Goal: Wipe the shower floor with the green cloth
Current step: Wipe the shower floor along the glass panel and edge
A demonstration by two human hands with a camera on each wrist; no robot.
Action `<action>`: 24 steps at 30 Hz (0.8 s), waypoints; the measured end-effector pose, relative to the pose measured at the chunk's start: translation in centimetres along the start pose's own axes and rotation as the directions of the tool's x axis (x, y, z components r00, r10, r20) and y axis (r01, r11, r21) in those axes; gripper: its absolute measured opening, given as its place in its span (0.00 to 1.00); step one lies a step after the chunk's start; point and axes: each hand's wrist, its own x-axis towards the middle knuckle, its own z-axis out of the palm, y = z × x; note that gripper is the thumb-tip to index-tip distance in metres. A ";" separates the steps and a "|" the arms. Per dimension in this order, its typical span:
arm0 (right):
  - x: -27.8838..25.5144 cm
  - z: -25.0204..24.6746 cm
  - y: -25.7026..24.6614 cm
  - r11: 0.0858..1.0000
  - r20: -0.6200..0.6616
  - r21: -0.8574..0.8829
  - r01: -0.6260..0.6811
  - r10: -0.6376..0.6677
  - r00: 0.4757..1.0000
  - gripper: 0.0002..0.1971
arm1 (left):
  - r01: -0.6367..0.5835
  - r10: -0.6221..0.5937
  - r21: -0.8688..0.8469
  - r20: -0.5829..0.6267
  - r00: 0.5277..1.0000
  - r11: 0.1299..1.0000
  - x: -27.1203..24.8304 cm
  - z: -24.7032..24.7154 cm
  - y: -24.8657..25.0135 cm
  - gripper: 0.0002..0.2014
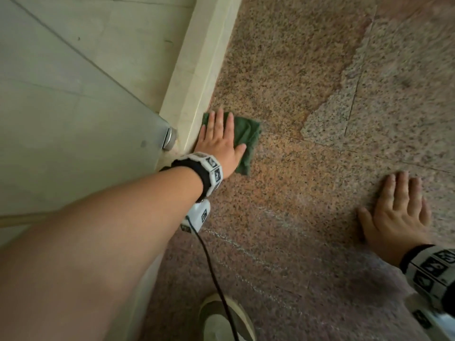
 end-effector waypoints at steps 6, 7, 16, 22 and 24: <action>0.2 0.2 0.3 1.000 -0.030 -0.006 0.023 -0.023 0.999 0.41 | -0.020 0.020 0.002 0.030 0.999 1.000 -5.6 2.7 -1.5 0.40; 0.1 0.2 0.3 1.000 -0.026 -0.002 0.024 -0.025 0.999 0.42 | -0.028 0.028 0.013 0.036 0.999 1.000 -7.5 3.8 -2.0 0.40; 0.6 1.3 0.9 0.998 -0.053 0.035 0.046 -0.044 0.998 0.45 | -0.049 0.048 0.052 0.027 0.998 0.997 -13.1 7.9 -2.6 0.40; 0.4 0.5 0.4 1.000 -0.034 0.010 0.018 -0.018 0.999 0.43 | 0.001 0.000 0.032 -0.047 0.999 0.999 -5.7 3.8 -0.7 0.42; 0.3 0.4 0.3 1.000 -0.037 -0.001 0.013 -0.013 0.999 0.45 | -0.015 0.016 0.040 -0.027 1.000 0.999 -5.3 3.4 -0.7 0.42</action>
